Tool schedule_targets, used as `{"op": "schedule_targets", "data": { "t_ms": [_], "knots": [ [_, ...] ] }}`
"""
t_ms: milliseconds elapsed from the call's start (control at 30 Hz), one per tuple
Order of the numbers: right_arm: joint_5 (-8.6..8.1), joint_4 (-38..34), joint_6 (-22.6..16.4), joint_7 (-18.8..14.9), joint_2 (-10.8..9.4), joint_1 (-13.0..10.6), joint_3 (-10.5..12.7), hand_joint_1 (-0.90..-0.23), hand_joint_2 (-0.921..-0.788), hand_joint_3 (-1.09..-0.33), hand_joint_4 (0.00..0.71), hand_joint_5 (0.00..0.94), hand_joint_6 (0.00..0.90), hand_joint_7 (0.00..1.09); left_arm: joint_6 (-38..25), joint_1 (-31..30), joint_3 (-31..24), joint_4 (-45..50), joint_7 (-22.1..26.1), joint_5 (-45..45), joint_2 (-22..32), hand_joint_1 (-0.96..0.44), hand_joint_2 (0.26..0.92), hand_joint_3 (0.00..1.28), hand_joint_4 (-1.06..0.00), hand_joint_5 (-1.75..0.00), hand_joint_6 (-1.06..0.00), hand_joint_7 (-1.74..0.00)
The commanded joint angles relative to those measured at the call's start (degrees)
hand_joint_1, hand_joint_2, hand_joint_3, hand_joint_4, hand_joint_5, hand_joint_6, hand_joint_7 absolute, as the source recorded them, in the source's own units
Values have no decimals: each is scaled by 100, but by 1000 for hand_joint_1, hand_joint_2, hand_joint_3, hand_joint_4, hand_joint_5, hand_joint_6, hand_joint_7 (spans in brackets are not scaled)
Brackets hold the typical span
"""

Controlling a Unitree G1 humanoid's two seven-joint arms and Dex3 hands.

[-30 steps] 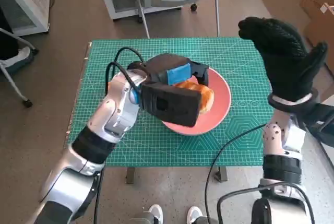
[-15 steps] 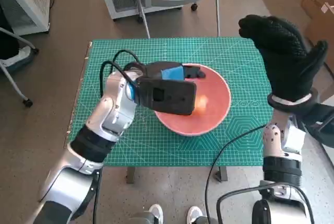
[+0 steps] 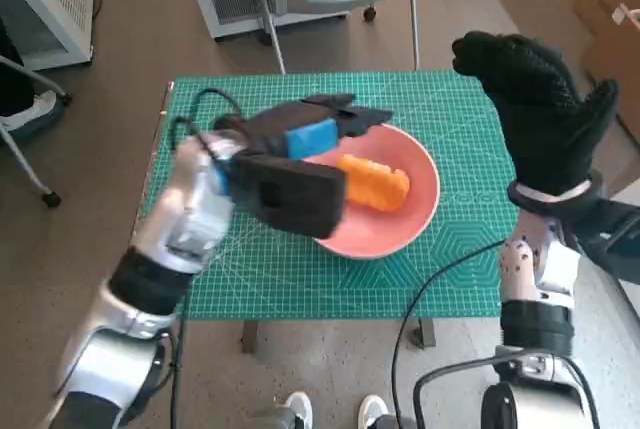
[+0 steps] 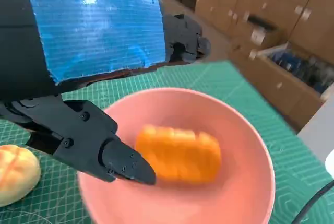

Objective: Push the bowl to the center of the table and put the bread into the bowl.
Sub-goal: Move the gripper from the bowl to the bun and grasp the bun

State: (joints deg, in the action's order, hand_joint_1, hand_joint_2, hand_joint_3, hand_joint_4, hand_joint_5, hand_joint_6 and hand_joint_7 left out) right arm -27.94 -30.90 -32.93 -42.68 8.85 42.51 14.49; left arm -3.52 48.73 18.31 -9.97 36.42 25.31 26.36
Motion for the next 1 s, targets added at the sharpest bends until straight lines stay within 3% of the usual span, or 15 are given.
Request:
{"op": "schedule_targets", "data": {
  "t_ms": [33, 200, 467, 700, 1000],
  "knots": [
    [-41, -119, 11, -105, -6, 5, -1, -650, -921, -710, 354, 2, 460, 4, 35, -252, -525, 520, 105, -214, 557, -386, 764, 5, 1, 1, -131, -58],
    [-79, -142, 6, -162, -5, 13, 24, -652, -921, -711, 355, 2, 461, 4, -94, -514, -990, 867, 149, -264, 1083, -315, 747, 1, 1, 1, -157, -57],
    [-142, -231, -45, -265, -7, 43, 54, -641, -921, -717, 354, 1, 460, 2, -926, -976, -1276, 1295, 159, 92, 1597, -218, 741, 0, 1, 1, -163, -39],
    [-160, -341, -67, -363, -13, 108, 68, -641, -921, -716, 351, 0, 453, 0, -1346, -1217, -1291, 1319, 203, 89, 1699, -212, 736, 0, 1, 1, -145, -23],
    [-187, -444, -55, -509, -10, 172, 88, -650, -921, -711, 348, 0, 439, 0, -1362, -1314, -1140, 1164, 130, 47, 1551, -225, 729, 0, 1, 1, -136, -14]
  ]
}}
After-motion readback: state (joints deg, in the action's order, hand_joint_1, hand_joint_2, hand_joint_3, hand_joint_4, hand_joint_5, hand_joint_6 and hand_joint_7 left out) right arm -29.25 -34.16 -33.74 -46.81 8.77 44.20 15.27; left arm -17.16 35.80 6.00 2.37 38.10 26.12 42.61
